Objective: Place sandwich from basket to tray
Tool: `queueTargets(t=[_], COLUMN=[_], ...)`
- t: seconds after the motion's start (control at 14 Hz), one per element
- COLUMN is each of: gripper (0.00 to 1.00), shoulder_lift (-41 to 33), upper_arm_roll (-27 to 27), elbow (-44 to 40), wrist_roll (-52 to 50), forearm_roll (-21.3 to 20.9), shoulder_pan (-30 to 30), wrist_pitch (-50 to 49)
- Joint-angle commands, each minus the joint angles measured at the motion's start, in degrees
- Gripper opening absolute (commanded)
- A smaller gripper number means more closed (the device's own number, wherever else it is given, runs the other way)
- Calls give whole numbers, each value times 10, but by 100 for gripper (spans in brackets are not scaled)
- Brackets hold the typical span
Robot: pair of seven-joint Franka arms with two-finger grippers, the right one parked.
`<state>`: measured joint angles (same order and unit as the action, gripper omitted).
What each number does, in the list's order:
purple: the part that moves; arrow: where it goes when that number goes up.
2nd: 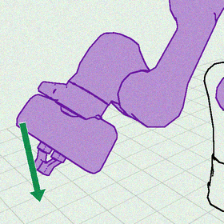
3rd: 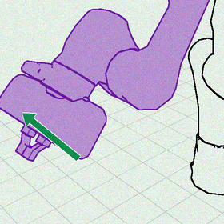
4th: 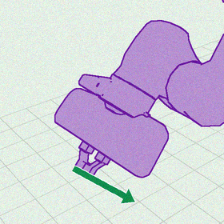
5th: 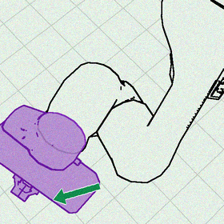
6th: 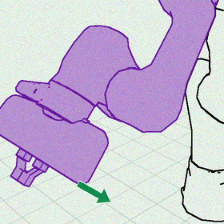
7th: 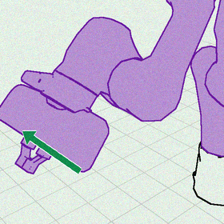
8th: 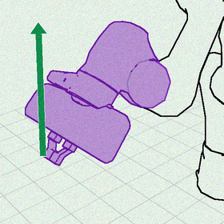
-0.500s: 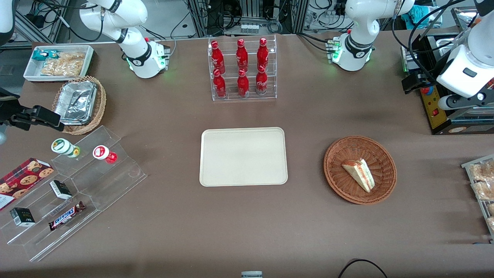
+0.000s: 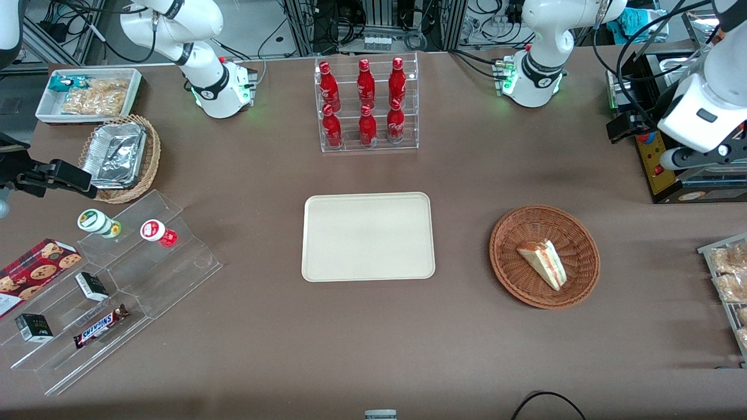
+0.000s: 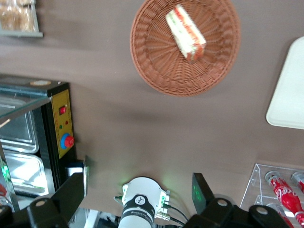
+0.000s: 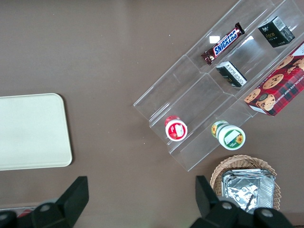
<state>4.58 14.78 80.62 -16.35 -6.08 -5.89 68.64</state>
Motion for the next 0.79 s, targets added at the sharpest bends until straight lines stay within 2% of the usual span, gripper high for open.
queueTargets(t=[0.0,0.21,0.5,0.71], gripper=[100,100,100,100], shoulder_lift=[58,141,219,256], upper_arm_roll=[-6,-6,-5,-5], elbow=[9,23,48,55], wrist_roll=[-84,-188,-323,-367], forearm_roll=[-6,-27,-28,-21], shoulder_pan=[-4,0,4,16], wrist_pitch=[-1,52,203,297])
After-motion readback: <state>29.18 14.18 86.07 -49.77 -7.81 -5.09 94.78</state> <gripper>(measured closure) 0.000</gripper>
